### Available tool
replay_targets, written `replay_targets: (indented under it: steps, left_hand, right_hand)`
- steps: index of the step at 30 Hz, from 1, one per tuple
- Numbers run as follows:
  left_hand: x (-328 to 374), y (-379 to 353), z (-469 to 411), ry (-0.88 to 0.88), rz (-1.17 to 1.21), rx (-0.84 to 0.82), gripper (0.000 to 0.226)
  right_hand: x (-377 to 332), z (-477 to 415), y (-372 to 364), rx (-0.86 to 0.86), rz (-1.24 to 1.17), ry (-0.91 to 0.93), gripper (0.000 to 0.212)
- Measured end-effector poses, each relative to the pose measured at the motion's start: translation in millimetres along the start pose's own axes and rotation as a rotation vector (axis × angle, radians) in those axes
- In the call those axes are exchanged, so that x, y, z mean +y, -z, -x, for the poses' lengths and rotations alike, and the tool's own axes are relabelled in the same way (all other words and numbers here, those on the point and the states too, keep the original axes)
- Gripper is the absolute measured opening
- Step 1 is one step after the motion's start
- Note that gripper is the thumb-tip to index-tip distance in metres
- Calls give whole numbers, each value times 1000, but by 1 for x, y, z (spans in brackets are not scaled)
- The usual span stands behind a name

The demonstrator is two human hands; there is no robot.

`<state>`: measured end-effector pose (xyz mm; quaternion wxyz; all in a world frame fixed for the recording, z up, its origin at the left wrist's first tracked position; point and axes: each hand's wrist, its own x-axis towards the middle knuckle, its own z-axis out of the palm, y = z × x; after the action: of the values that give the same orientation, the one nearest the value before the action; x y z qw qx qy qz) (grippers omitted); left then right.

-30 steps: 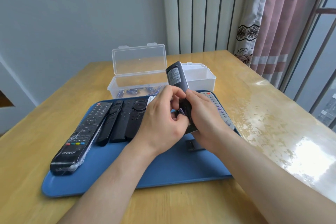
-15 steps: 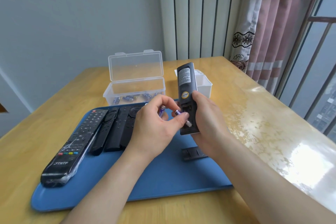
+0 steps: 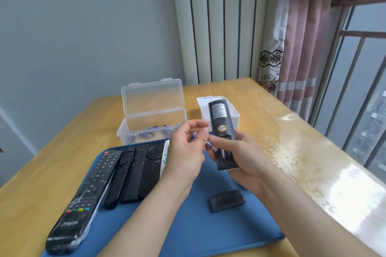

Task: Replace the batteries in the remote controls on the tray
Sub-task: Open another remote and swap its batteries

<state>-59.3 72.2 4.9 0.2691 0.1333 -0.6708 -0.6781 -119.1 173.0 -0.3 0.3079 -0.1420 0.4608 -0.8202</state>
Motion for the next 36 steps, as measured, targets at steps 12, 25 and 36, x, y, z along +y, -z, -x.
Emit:
replay_targets:
  steps: [12, 25, 36]
  left_hand:
    - [9, -40, -108, 187, -22, -78, 34]
    - [5, -19, -160, 20, -410, -182, 39]
    - [40, 135, -128, 47, -932, -107, 38]
  right_hand:
    - [-46, -62, 14, 410, 92, 177, 9]
    - [-39, -80, 22, 318, 326, 160, 12]
    - [-9, -93, -38, -25, 814, 191, 26]
